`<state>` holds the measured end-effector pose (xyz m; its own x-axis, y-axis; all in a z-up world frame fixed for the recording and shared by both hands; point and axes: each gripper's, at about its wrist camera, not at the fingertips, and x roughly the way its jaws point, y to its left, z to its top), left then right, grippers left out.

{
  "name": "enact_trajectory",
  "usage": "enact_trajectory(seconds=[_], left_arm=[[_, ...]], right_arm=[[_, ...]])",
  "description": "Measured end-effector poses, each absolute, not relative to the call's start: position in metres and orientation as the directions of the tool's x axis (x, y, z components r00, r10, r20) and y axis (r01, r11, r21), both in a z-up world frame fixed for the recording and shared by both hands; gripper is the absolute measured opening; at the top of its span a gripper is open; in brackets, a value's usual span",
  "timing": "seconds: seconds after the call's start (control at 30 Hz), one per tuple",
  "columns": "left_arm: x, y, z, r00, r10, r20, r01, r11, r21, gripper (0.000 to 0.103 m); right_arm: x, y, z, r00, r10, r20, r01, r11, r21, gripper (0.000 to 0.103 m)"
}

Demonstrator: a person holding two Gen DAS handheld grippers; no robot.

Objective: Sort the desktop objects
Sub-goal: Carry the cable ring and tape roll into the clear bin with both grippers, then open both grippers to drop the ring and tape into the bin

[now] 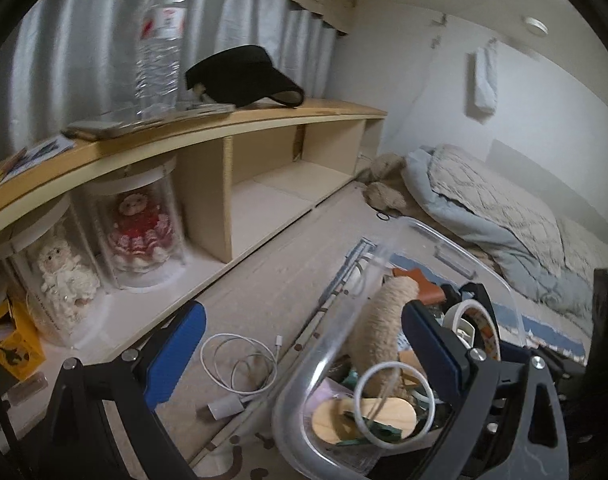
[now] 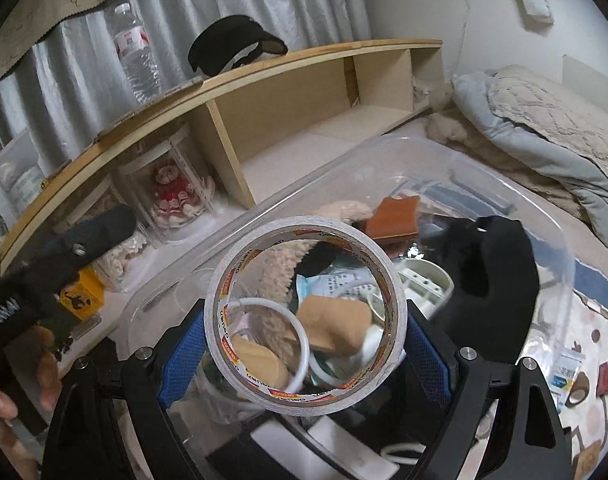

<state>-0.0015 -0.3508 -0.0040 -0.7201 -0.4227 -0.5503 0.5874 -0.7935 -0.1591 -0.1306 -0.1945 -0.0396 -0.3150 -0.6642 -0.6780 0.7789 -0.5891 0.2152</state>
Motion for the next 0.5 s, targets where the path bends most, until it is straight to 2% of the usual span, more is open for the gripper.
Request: enact_trajectory(seconds=[0.2, 0.23, 0.3, 0.5], left_arm=[[0.001, -0.359, -0.006, -0.714, -0.427, -0.555, 0.598, -0.784, -0.167, 0.099], [0.001, -0.358, -0.006, -0.713, -0.428, -0.555, 0.597, -0.785, -0.162, 0.099], [0.0, -0.357, -0.007, -0.712, -0.43, -0.555, 0.595, -0.789, -0.152, 0.099], [-0.003, -0.35, -0.007, -0.712, -0.433, -0.554, 0.582, -0.805, -0.119, 0.099]], right_arm=[[-0.132, -0.21, -0.052, -0.254, -0.665, -0.702, 0.792, -0.56, 0.244, 0.091], [-0.131, -0.21, -0.053, -0.239, -0.673, -0.7, 0.794, -0.55, 0.258, 0.092], [-0.13, -0.21, -0.054, -0.233, -0.675, -0.7, 0.793, -0.549, 0.265, 0.103], [-0.128, -0.196, -0.042, -0.276, -0.703, -0.655, 0.793, -0.552, 0.259, 0.103]])
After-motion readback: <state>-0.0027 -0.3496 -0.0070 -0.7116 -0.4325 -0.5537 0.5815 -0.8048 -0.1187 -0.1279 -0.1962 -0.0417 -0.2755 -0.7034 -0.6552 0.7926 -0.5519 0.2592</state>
